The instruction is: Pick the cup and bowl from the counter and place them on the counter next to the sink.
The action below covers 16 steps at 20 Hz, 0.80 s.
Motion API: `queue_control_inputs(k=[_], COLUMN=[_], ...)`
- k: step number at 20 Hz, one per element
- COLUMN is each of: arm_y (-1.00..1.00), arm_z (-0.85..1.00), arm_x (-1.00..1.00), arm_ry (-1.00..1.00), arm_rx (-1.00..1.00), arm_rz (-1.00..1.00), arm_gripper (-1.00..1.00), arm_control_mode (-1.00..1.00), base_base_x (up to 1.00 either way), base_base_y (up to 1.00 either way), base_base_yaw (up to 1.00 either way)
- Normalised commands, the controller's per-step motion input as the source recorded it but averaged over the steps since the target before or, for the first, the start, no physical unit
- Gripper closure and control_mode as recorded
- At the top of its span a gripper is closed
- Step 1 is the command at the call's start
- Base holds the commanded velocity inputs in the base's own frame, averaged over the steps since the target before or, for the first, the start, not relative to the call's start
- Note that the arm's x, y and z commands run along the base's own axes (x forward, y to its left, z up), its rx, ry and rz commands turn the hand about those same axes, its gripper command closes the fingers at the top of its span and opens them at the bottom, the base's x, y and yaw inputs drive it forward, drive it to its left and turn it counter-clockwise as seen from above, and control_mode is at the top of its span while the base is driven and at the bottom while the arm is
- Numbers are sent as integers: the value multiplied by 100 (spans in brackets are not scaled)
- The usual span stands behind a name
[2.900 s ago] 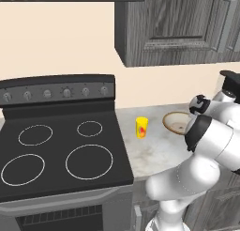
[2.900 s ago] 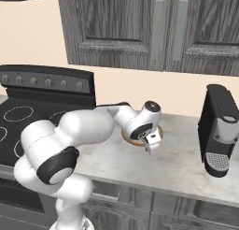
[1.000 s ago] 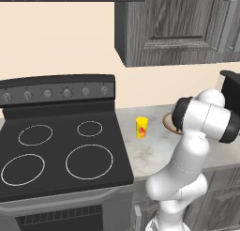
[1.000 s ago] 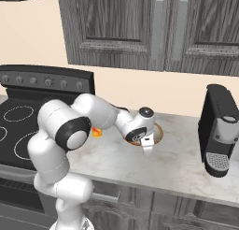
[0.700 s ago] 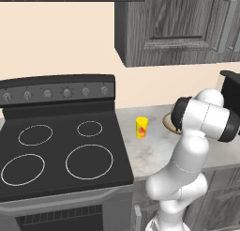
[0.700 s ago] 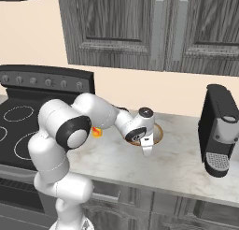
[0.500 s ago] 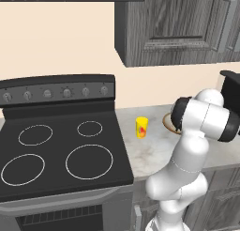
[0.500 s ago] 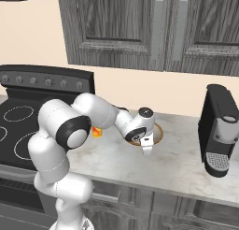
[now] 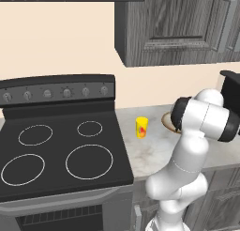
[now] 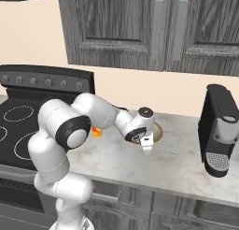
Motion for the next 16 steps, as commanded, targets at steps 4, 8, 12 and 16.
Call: queue_control_inputs(k=[4, 8, 12, 16], arm_y=[0, 0, 0, 0], arm_z=[0, 1, 24, 44], arm_x=[0, -31, -86, -80], arm_ry=[0, -3, -13, -23], arm_rx=[0, 0, 0, 0], arm_rz=[0, 0, 0, 0], arm_gripper=[100, 100, 100, 100], arm_control_mode=[-100, -100, -100, -100], base_base_x=[0, 0, 0, 0], base_base_y=[0, 0, 0, 0], base_base_yaw=[0, 0, 0, 0])
